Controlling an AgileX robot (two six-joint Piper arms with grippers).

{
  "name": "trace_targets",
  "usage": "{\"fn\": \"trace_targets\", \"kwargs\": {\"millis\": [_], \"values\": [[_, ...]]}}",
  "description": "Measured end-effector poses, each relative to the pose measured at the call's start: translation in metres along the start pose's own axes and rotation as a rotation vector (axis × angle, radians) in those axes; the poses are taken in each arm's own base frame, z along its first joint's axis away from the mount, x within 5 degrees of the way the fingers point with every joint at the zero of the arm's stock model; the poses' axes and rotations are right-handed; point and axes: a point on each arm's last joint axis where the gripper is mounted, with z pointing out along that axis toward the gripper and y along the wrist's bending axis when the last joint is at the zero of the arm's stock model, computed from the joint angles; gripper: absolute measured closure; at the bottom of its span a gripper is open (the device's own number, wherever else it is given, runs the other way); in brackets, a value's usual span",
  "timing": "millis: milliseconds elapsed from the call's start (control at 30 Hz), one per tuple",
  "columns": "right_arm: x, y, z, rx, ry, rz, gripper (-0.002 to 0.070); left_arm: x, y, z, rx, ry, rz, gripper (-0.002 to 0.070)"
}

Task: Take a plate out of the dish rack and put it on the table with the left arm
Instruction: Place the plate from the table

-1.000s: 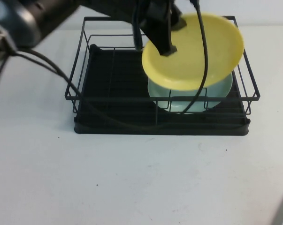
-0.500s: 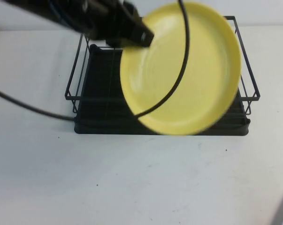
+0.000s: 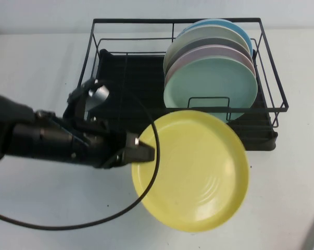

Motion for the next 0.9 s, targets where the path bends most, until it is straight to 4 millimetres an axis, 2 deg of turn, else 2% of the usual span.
{"fn": "trace_targets", "kwargs": {"millis": [167,300,467,567,700,767,900], "values": [[0.0,0.0,0.0,0.0,0.0,0.0,0.0696,0.021,0.032,0.019,-0.11,0.013,-0.083,0.0617],[0.0,0.0,0.0,0.0,0.0,0.0,0.0697,0.027,0.055,0.039,-0.139,0.03,-0.133,0.0617],[0.0,0.0,0.0,0.0,0.0,0.0,0.0697,0.03,0.073,0.057,-0.134,0.019,-0.15,0.0603],[0.0,0.0,0.0,0.0,0.0,0.0,0.0696,0.03,0.079,0.06,-0.161,0.002,-0.128,0.0526],[0.0,0.0,0.0,0.0,0.0,0.0,0.0697,0.029,0.083,0.059,-0.194,-0.013,-0.099,0.0346],[0.0,0.0,0.0,0.0,0.0,0.0,0.0697,0.029,0.083,0.059,-0.194,-0.012,-0.093,0.0281],[0.0,0.0,0.0,0.0,0.0,0.0,0.0696,0.026,0.079,0.055,-0.201,-0.02,-0.041,0.0235]]}}
